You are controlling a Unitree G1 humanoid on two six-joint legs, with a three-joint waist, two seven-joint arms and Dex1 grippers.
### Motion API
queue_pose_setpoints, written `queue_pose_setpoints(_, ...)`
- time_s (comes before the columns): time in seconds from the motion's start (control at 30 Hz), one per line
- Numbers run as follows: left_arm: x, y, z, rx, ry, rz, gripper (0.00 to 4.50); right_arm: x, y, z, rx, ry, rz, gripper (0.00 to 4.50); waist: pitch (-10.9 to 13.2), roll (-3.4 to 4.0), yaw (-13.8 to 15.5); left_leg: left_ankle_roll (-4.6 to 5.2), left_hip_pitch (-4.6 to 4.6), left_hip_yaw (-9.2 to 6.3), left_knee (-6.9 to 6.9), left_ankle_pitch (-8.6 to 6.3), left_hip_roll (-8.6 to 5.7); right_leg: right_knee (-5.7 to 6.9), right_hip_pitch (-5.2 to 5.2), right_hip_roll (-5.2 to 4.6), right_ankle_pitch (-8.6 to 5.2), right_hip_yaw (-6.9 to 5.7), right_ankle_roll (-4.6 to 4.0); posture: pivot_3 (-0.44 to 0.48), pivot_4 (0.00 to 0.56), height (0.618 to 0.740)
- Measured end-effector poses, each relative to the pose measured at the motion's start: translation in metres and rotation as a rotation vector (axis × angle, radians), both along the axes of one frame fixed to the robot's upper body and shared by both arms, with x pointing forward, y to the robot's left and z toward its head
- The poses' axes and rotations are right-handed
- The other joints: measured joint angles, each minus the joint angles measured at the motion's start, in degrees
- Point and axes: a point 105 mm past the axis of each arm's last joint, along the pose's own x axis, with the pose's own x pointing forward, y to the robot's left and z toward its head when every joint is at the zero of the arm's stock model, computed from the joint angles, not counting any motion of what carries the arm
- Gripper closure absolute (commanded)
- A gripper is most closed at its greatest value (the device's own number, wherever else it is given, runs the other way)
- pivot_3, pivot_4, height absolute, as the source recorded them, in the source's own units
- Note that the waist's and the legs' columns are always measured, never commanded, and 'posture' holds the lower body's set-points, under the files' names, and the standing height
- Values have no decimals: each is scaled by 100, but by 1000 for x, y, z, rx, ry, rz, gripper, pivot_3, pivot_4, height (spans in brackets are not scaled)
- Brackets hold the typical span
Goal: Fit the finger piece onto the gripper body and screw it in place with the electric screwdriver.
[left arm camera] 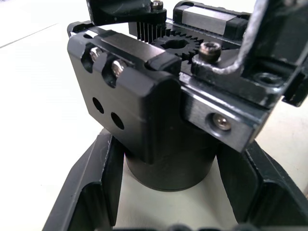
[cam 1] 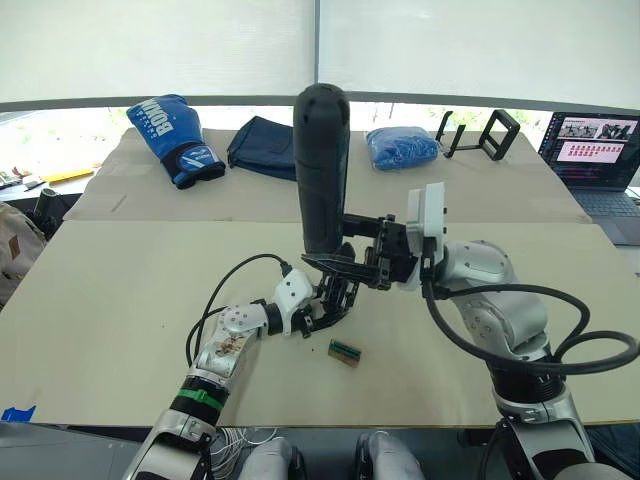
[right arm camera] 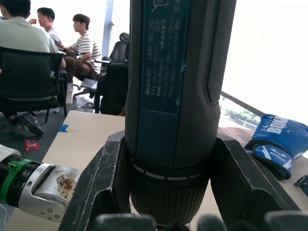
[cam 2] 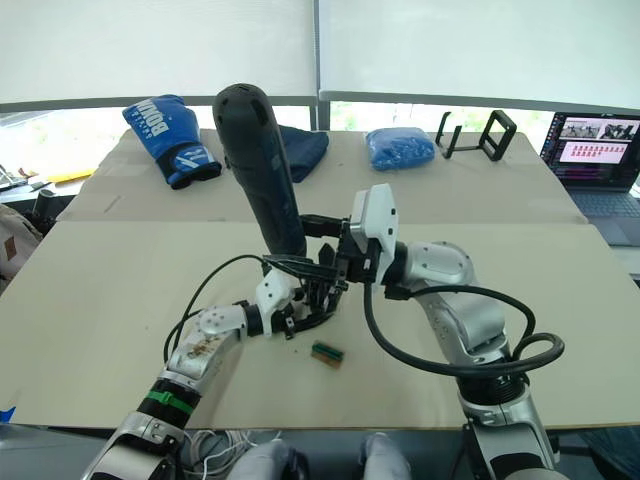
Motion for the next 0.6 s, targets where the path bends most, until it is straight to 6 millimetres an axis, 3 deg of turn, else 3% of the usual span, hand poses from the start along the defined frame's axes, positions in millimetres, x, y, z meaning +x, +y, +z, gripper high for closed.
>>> queue_pose_setpoints(0.6,-1,0,-1,-3,8,7,2207,-3,3,-2,-15,-1,11,2557,0,0,-4,0,0,-1,-3,0,0,-3,0,-1,0,0,0,0,150,740)
